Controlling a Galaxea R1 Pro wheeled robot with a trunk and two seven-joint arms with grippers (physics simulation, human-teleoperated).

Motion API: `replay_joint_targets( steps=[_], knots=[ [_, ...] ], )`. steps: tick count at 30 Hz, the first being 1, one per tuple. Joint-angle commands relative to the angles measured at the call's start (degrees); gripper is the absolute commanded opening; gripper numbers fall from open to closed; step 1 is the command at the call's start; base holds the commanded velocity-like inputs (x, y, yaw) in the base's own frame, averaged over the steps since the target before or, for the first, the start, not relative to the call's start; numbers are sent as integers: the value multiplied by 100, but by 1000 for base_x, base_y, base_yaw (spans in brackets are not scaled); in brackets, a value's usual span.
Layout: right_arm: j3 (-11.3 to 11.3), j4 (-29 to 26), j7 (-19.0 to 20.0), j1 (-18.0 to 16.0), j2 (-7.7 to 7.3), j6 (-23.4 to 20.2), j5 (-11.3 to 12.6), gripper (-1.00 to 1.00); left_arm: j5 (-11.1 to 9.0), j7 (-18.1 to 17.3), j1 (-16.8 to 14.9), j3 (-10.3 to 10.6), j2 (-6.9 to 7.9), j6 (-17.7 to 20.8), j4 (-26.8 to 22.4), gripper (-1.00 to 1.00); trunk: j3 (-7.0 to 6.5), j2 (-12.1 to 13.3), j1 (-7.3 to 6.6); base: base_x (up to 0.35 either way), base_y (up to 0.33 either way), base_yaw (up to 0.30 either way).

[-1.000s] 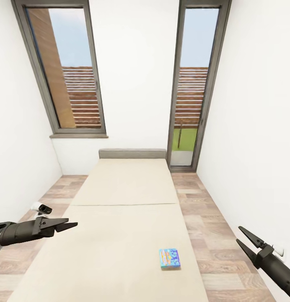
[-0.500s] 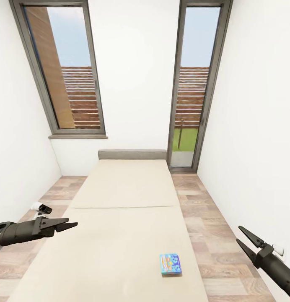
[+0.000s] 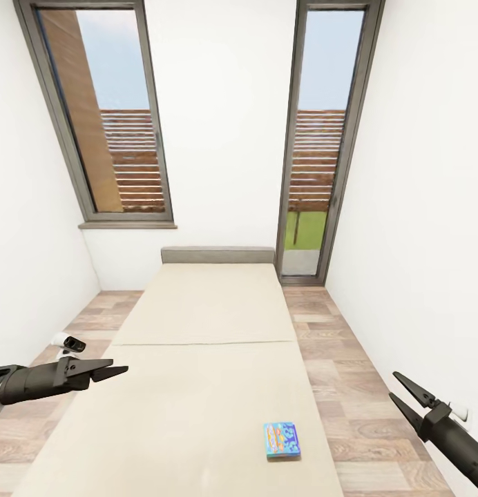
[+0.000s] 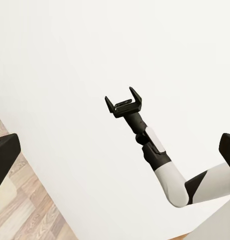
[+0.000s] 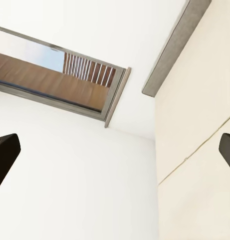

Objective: Put all the toys in the child's room - the three board games (two on the bed and one on the table), the two jigsaw puzzles on the table, and the tennis ball on the table - inside the toy box on the table in the child's room.

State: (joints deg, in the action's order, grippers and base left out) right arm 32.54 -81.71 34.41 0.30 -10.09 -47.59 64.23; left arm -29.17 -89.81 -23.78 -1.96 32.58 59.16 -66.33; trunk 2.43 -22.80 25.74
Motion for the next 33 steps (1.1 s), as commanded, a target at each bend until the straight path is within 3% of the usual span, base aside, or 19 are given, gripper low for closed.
replay_joint_targets(
  steps=[1, 15, 21, 27, 29, 33],
  knots=[
    [4, -1, 1, -3, -1, -31, 11, 100, -1, -20, -4, 3, 2, 61, 0, 100, 12, -12, 4, 34, 0, 0],
    [7, 3, -13, -2, -1, -26, 8, 100, -1, -20, -4, 3, 2, 61, -1, 100, 12, -12, 4, 6, 0, 0],
    [-39, -28, -298, -6, -23, -28, -54, 100, -1, -20, -4, 3, 2, 61, -1, 100, 12, -12, 4, 0, 0, 0],
    [-336, -251, -1395, -16, -45, -76, -641, 100, -1, -20, -4, 3, 2, 61, 1, 100, 12, -12, 4, 0, 0, 0],
    [-503, -424, -2110, -31, -19, -94, -865, 100, -1, -20, -4, 3, 3, 61, 1, 100, 12, -12, 4, 0, 0, 0],
    [-754, -479, -2891, -78, -10, -105, -952, 100, -1, -20, -4, 3, 3, 61, 2, 100, 12, -12, 4, 0, 0, 0]
  ],
)
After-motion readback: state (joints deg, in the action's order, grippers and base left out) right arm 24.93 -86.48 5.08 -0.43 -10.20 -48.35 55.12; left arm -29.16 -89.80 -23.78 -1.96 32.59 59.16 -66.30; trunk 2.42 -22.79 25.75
